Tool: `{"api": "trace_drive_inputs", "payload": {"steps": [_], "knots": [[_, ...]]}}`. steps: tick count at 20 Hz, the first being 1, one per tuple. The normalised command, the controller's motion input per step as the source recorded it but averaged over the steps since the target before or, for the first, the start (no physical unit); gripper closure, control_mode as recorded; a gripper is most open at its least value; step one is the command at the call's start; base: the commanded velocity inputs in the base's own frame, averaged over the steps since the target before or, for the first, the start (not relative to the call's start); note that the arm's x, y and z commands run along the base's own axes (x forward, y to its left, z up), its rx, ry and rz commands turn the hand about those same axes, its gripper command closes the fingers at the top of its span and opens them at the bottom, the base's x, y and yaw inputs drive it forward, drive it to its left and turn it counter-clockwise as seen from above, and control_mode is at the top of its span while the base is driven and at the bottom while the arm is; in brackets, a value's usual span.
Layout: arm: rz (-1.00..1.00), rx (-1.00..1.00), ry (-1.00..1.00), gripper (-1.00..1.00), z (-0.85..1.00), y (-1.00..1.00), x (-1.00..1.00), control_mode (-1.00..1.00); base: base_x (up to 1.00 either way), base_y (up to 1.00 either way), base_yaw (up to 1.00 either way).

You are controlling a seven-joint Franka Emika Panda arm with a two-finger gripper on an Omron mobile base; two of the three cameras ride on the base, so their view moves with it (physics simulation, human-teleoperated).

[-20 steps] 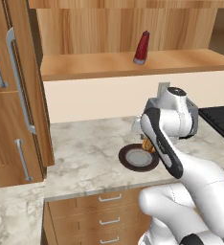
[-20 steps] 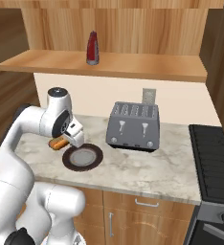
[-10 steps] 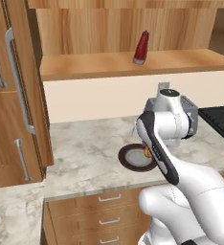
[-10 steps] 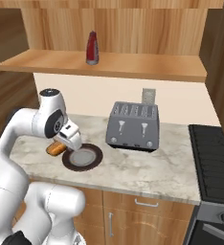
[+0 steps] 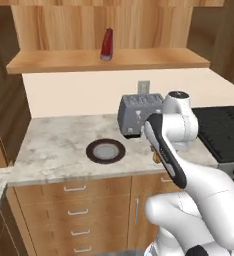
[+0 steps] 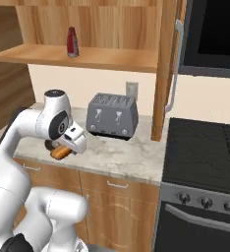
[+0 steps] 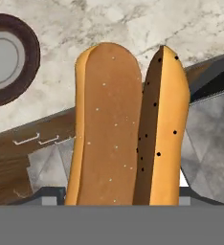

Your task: Move the hot dog bun to the plate on the dining table and place the condiment next to that plate. Then navigate to the fridge and take the sausage and place it on the plate as well.

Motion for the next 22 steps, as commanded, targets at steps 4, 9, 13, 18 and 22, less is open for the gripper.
{"api": "trace_drive_inputs", "payload": {"steps": [4,9,13,18,22], "knots": [[0.0,0.0,0.0,1.0,0.0,0.0,0.0,1.0,-1.0,0.0,0.54],[0.0,0.0,0.0,1.0,0.0,0.0,0.0,1.0,-0.69,0.0,0.81],[0.0,0.0,0.0,1.0,0.0,0.0,0.0,1.0,-0.85,0.0,0.76],[0.0,0.0,0.0,1.0,0.0,0.0,0.0,1.0,-0.94,0.22,0.67],[0.0,0.0,0.0,1.0,0.0,0.0,0.0,1.0,-0.96,0.83,0.52]]}}
